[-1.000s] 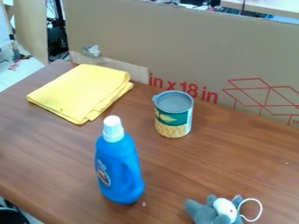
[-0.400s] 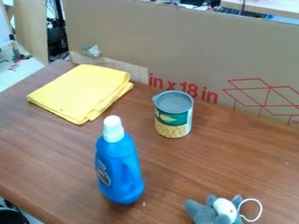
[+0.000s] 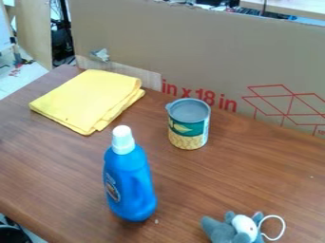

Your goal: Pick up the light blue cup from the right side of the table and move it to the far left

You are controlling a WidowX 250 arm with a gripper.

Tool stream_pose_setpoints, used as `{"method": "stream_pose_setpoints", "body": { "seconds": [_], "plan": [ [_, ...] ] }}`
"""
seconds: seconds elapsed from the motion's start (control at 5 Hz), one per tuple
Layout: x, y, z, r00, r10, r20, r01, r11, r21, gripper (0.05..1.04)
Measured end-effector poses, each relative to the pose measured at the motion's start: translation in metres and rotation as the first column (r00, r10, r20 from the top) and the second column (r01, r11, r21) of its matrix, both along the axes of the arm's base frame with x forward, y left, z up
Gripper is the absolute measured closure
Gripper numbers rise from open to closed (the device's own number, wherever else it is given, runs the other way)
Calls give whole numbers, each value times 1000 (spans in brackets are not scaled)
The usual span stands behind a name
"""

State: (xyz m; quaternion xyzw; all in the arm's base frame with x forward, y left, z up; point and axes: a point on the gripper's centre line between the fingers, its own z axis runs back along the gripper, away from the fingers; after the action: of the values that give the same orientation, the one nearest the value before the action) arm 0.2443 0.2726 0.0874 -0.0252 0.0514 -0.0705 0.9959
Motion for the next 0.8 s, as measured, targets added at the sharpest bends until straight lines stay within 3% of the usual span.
{"method": "stream_pose_setpoints", "body": {
  "seconds": [0.2,0.4,0.6,0.8],
  "plan": [
    [7,-21,50,996,4,91,-6,1000,19,198],
    [-10,-39,70,996,20,84,-21,1000,11,75],
    [1,-83,94,993,-90,73,92,995,-25,79],
    [19,-133,104,975,-197,106,208,973,-97,83]
  ]
}}
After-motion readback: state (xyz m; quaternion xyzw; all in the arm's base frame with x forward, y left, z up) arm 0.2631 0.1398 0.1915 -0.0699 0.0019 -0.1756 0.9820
